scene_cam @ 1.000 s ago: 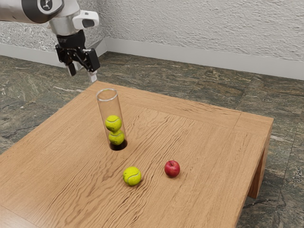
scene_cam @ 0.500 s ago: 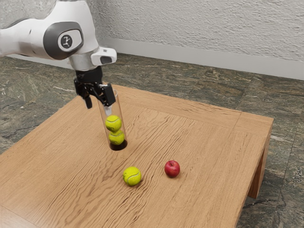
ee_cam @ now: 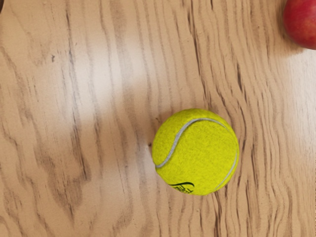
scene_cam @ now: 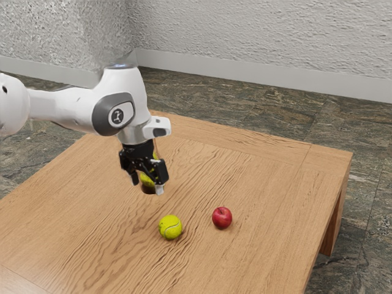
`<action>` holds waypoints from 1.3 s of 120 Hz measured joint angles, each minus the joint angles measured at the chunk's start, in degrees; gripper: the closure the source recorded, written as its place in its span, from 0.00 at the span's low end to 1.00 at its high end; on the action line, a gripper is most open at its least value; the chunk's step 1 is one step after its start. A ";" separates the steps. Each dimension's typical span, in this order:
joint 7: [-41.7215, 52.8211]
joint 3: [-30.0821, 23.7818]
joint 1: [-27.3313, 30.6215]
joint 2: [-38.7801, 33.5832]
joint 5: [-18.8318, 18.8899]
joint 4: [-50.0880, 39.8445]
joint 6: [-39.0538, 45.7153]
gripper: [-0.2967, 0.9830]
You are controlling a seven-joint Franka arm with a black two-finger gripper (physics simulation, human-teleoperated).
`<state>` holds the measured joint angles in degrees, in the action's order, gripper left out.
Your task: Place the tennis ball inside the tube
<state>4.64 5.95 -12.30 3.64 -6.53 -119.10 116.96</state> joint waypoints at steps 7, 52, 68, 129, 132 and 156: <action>-0.02 -0.07 -0.63 2.11 -0.78 0.08 1.55 0.23; -0.15 -0.24 -3.16 6.56 -2.25 -5.22 14.34 0.23; -0.18 -0.38 -3.19 8.81 -2.55 -5.27 15.35 0.23; -0.17 -1.52 -3.26 13.20 -6.15 -5.59 18.72 0.24; -0.17 -1.50 -3.26 13.25 -6.19 -5.67 18.75 0.25; -0.17 -1.47 -3.26 13.26 -6.32 -5.80 18.67 0.43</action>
<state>4.47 4.48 -15.56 16.90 -12.86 -124.91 135.63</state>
